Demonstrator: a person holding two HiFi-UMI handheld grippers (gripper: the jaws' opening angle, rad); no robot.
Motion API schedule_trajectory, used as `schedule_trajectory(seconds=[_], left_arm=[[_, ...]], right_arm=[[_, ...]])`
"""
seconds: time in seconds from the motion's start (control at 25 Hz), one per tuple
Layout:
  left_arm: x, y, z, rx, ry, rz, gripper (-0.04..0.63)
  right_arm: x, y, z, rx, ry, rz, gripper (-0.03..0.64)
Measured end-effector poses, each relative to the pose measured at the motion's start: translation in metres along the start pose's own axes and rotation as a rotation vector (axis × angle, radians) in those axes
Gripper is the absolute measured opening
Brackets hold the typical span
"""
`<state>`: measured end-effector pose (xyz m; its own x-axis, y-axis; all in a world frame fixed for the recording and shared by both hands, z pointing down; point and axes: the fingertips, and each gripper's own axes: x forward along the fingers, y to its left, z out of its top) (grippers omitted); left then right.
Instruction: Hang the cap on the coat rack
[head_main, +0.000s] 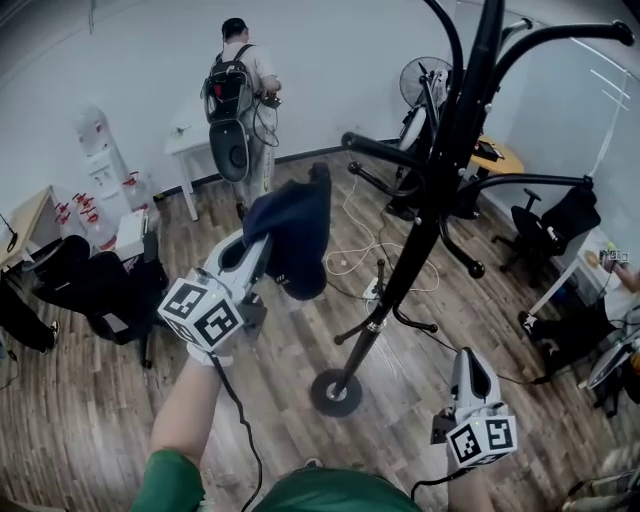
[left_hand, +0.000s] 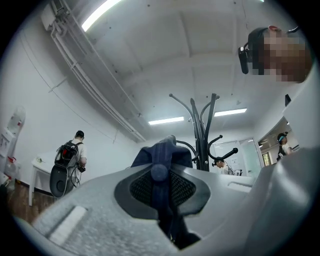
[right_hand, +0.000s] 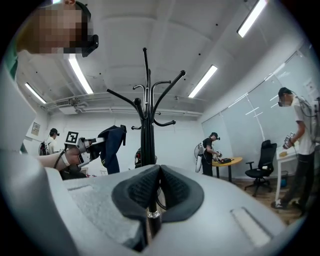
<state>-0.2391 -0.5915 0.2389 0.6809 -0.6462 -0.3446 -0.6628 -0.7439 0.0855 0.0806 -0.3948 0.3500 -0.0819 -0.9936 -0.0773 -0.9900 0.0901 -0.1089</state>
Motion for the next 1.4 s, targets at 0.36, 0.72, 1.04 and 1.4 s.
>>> schedule_trajectory(seconds=[0.36, 0.72, 1.04, 1.4], left_arm=[[0.019, 0.006, -0.008, -0.036, -0.028, -0.107, 0.038], [0.035, 0.002, -0.019, -0.117, -0.048, -0.234, 0.038], [0.057, -0.007, -0.047, -0.245, -0.063, -0.320, 0.038], [0.074, -0.026, -0.066, -0.299, -0.060, -0.401, 0.040]], right_arm=[[-0.002, 0.006, -0.013, -0.003, 0.003, -0.052, 0.002], [-0.002, 0.008, -0.019, 0.010, 0.019, -0.078, 0.002], [-0.008, -0.002, -0.024, 0.018, 0.035, -0.093, 0.002], [-0.020, -0.012, -0.025, 0.023, 0.048, -0.119, 0.002]])
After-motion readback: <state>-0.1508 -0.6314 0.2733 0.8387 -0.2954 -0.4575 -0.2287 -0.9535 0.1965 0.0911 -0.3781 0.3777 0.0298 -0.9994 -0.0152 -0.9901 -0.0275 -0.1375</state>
